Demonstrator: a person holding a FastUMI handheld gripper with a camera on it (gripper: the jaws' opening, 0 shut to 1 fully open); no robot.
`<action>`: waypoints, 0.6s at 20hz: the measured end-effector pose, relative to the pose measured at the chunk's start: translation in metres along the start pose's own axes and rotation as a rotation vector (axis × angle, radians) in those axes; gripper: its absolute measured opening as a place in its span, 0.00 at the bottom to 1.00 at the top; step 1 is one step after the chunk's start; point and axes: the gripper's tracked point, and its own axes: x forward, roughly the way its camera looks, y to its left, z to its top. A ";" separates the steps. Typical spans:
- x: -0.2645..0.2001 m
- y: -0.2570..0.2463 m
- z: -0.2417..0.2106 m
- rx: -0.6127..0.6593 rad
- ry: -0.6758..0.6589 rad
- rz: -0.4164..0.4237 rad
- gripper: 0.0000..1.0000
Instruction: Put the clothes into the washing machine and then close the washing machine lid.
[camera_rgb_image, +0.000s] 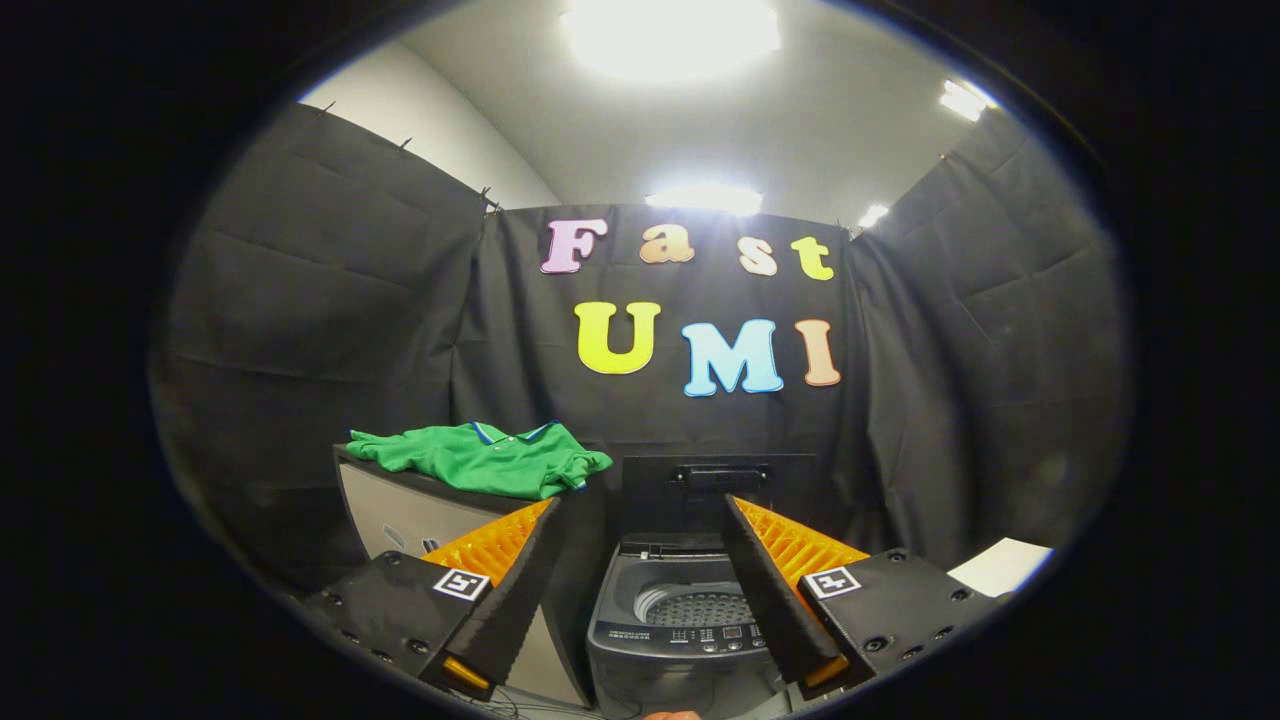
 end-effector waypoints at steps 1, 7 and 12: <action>0.001 0.001 -0.001 0.002 0.003 0.000 0.98; 0.001 0.004 -0.004 -0.006 0.011 0.000 0.98; 0.001 0.007 -0.007 -0.008 0.022 0.004 0.98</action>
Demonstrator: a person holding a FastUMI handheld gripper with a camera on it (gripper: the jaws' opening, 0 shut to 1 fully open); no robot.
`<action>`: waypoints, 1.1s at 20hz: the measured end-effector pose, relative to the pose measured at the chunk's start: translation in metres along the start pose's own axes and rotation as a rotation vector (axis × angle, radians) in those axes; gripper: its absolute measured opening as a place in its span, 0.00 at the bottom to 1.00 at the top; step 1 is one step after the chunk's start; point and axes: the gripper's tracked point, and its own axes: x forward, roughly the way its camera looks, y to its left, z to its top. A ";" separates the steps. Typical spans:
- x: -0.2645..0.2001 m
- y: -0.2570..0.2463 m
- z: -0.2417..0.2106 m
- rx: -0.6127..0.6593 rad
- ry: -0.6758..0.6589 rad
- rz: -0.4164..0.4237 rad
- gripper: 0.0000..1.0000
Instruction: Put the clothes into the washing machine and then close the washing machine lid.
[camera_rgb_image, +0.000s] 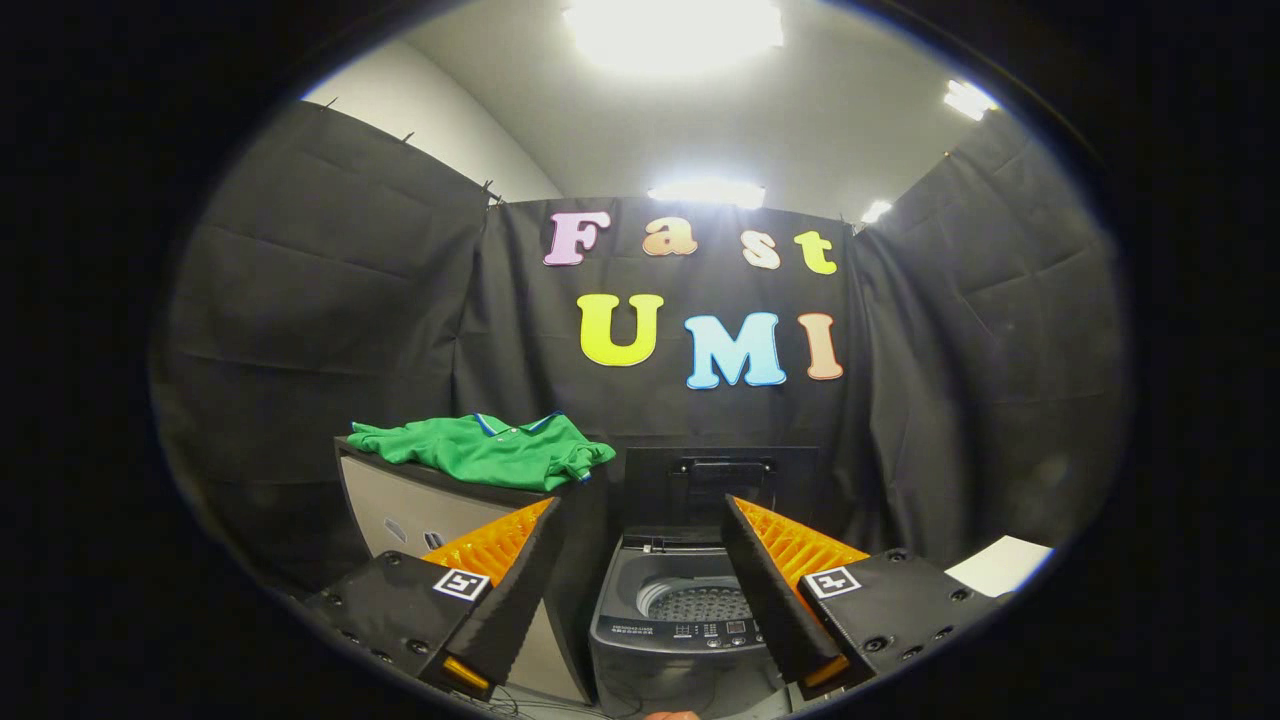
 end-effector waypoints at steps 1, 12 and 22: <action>0.002 0.000 0.001 0.000 0.000 0.001 0.98; 0.037 0.032 0.041 -0.016 0.057 0.090 0.98; 0.112 0.083 0.133 -0.043 0.036 0.168 0.98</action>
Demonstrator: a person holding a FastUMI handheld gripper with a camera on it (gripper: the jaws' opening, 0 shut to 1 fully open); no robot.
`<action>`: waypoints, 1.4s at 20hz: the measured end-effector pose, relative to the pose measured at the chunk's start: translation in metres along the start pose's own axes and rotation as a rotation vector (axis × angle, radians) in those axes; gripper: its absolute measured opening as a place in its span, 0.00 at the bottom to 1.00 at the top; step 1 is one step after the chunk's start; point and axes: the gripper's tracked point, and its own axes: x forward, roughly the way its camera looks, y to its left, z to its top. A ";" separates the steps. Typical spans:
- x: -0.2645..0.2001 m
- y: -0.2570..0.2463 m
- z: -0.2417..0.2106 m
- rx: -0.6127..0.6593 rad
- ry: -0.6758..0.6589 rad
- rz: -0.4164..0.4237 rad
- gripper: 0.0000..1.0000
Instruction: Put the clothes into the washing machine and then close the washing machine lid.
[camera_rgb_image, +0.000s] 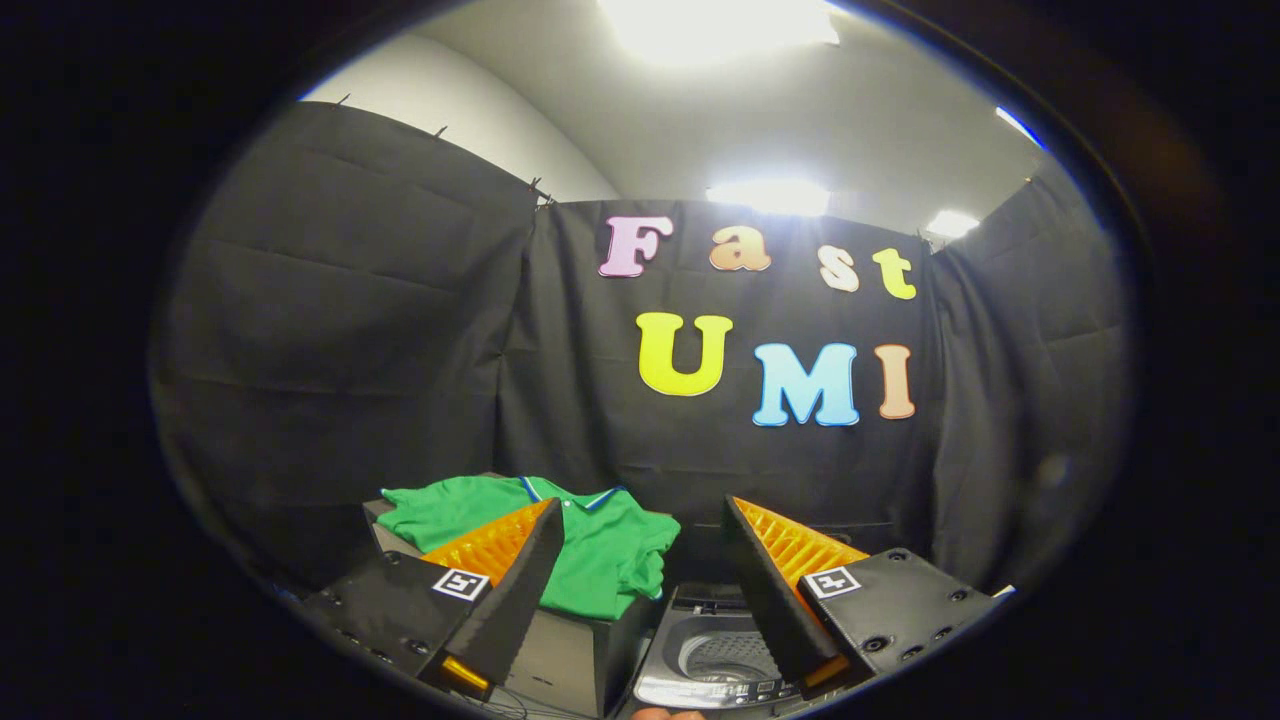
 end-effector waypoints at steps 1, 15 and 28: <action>0.009 0.004 0.001 0.012 0.030 0.001 0.98; 0.163 0.098 -0.039 0.110 0.508 0.099 0.98; 0.226 0.105 -0.129 0.109 0.796 0.049 0.98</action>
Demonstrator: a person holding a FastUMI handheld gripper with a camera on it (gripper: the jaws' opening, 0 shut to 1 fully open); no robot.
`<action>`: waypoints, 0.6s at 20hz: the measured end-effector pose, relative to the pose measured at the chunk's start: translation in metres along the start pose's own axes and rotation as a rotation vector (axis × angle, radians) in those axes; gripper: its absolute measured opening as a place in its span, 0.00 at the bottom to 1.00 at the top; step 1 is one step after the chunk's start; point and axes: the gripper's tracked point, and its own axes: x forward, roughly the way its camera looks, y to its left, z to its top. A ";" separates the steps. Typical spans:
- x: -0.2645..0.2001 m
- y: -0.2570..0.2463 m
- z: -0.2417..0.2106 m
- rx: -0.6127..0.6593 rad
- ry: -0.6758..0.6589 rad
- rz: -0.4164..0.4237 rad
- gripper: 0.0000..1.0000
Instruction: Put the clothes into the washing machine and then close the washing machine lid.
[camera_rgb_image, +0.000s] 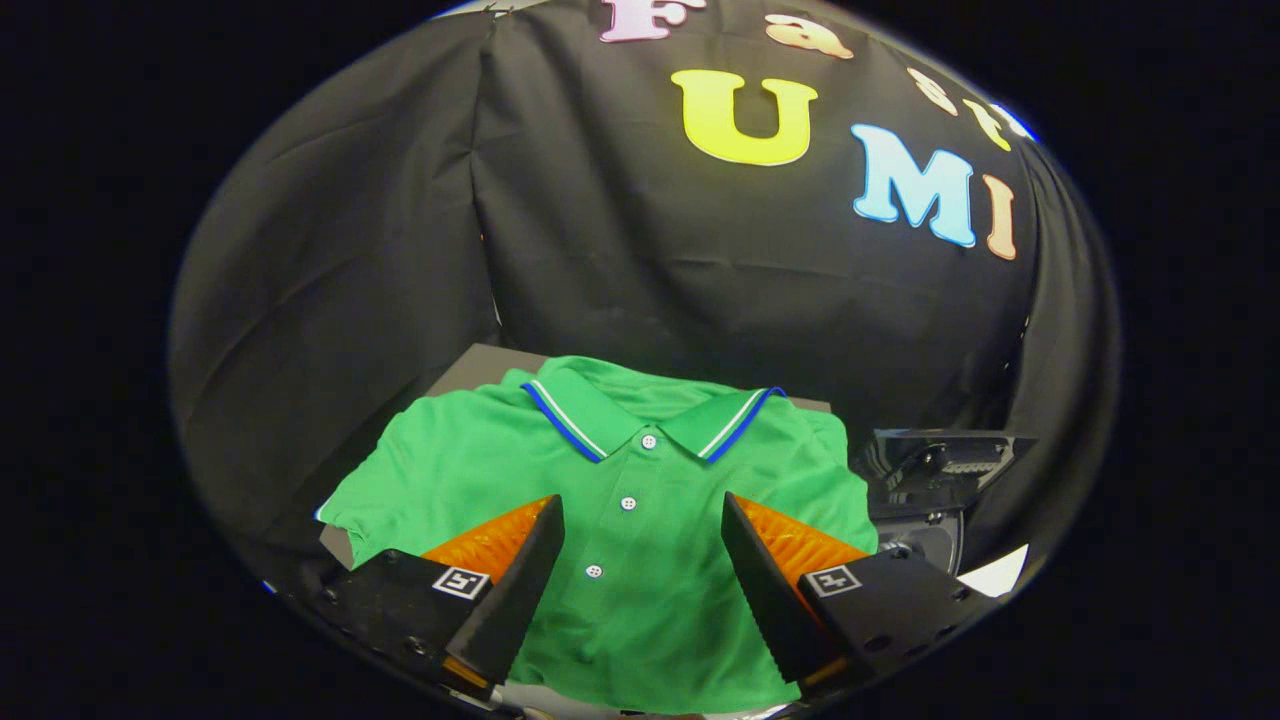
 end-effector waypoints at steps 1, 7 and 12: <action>0.005 0.001 -0.006 0.009 0.022 0.007 0.99; 0.023 0.005 -0.025 -0.033 0.077 -0.002 0.98; 0.023 0.008 -0.028 -0.072 0.108 0.037 0.98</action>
